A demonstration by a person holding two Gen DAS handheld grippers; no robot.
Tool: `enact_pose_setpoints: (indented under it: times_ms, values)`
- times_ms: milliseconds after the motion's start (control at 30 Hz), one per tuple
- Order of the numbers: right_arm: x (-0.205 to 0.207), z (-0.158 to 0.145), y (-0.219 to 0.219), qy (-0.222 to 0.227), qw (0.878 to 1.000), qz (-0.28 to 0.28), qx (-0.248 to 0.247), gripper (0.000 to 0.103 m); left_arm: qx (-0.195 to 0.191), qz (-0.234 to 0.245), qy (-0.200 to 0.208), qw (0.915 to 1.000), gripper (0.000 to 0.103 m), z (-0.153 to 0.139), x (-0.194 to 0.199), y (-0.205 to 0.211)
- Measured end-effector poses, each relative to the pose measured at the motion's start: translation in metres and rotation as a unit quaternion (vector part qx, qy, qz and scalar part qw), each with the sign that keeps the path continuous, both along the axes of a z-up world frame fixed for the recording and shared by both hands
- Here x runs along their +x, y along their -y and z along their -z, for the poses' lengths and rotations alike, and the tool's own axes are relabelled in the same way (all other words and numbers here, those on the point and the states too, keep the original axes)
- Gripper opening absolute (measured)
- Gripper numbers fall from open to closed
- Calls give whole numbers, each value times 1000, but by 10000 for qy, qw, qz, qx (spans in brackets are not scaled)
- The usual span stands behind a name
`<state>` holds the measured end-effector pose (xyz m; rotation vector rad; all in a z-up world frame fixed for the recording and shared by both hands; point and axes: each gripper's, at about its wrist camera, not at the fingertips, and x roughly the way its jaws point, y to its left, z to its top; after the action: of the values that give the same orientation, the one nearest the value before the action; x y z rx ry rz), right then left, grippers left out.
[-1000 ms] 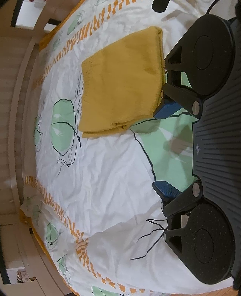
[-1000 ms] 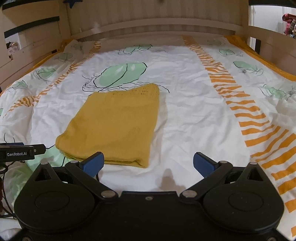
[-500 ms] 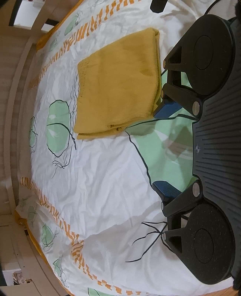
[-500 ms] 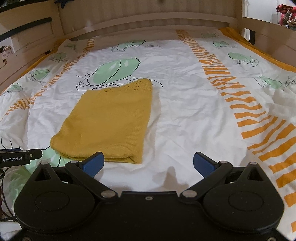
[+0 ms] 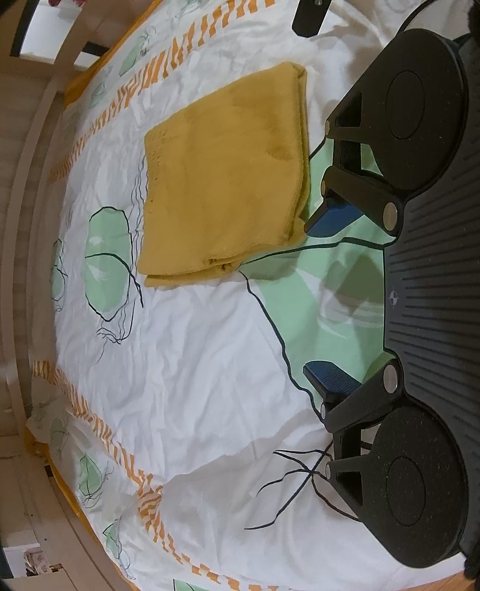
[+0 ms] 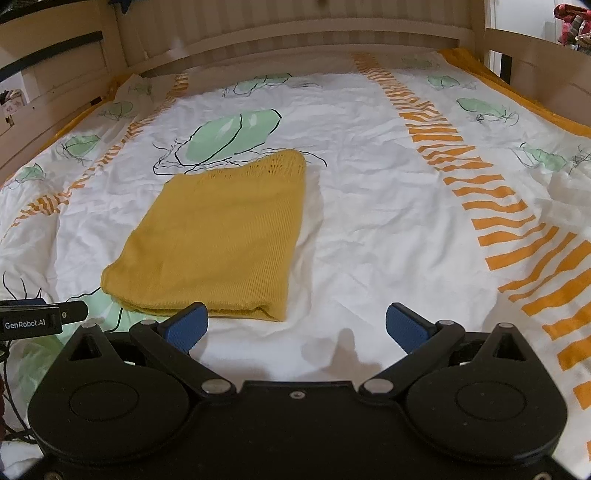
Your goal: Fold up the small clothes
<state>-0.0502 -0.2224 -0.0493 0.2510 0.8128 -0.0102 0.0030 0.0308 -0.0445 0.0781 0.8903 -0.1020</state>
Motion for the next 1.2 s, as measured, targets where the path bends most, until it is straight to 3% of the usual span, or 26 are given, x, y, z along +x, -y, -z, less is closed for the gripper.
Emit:
enact_pose_setpoints:
  times_ms: [1200]
  values:
    - [9, 15, -3, -384, 9987, -28, 329, 102, -37, 46, -357, 9993, 73, 10, 4, 6]
